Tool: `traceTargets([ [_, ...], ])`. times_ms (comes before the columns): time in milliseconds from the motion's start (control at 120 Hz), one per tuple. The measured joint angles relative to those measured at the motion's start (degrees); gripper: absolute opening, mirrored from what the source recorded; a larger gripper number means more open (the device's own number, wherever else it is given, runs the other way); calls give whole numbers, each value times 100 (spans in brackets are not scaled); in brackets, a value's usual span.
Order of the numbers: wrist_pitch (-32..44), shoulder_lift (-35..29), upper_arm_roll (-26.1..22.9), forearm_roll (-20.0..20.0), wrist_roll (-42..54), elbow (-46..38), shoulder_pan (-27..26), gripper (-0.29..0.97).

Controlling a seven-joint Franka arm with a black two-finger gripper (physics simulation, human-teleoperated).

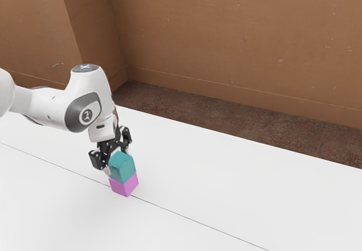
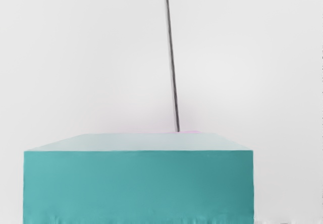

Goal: Pick up the blue block with one arm, and put the blue block on the pink block with one arm

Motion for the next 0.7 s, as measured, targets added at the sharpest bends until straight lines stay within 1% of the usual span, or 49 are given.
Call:
traceTargets([
  [92, -89, -168, 15, -20, 15, -11, 106, 60],
  [167, -408, -783, 7, -126, 22, -5, 200, 62],
  [208, -707, -1222, -1, -207, 8, 50, 179, 63],
  [242, -1018, -1455, -33, -253, -35, 298, 152, 64],
  [292, -1547, -1592, -135, -280, -202, 1022, 97, 65],
  [342, -2078, -1578, -86, -237, -544, 1882, 57, 65],
  [383, -2572, -1470, 146, -90, -993, 2592, -38, 66],
  [433, -3030, -1364, 350, 139, -1580, 3041, -116, 66],
  [500, -3413, -1242, 448, 288, -2289, 3251, -155, 67],
  [567, -3694, -1177, 447, 389, -2926, 3343, -179, 67],
  [700, -4056, -1048, 466, 463, -4004, 3387, -183, 68],
])
